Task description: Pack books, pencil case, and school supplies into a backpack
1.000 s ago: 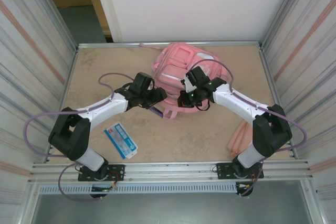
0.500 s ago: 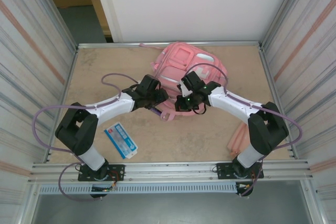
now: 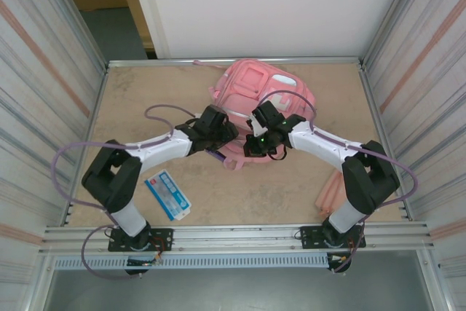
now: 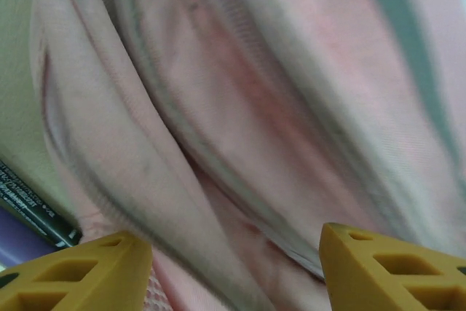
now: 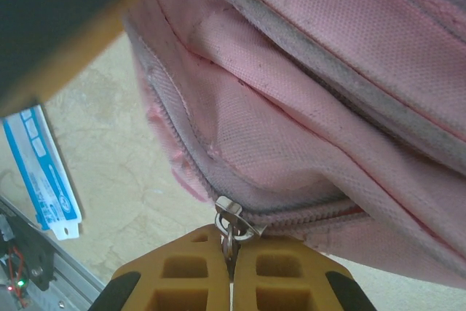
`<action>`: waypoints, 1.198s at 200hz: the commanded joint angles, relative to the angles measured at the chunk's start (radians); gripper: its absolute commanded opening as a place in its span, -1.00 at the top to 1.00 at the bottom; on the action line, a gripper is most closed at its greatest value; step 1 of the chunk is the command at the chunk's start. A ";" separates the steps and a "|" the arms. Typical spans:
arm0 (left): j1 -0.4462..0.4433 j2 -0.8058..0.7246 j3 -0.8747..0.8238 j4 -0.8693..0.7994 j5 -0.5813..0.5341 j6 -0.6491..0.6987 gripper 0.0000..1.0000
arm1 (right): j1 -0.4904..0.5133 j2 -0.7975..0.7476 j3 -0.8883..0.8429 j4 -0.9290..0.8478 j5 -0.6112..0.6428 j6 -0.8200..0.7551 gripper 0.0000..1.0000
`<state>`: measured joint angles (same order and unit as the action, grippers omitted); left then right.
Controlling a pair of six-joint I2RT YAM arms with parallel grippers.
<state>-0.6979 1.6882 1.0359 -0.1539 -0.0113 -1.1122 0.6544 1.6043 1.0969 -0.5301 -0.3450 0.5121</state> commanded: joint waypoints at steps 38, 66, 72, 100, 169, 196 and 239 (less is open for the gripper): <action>0.013 -0.029 0.007 0.012 -0.090 0.053 0.61 | -0.008 -0.013 0.035 -0.039 0.009 -0.050 1.00; 0.079 -0.025 -0.010 0.085 -0.003 0.118 1.00 | -0.061 -0.018 0.039 -0.195 0.171 -0.112 1.00; 0.098 -0.014 0.000 0.094 0.039 0.139 1.00 | -0.075 -0.015 0.042 -0.232 0.197 -0.129 1.00; 0.163 0.055 0.097 0.053 0.190 0.286 1.00 | -0.157 -0.011 0.012 -0.292 0.190 -0.168 1.00; 0.304 0.166 0.214 -0.008 0.358 0.453 1.00 | -0.294 0.015 -0.060 -0.240 0.241 -0.150 1.00; 0.310 0.198 0.259 -0.036 0.394 0.493 1.00 | -0.361 0.037 -0.062 -0.186 0.333 -0.144 1.00; 0.301 0.175 0.263 -0.062 0.498 0.493 1.00 | -0.427 0.192 0.009 -0.094 0.384 -0.233 0.94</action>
<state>-0.4030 1.8931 1.2613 -0.1871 0.4202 -0.6739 0.2459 1.7046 1.0542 -0.6262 -0.0658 0.3473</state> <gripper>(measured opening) 0.053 0.044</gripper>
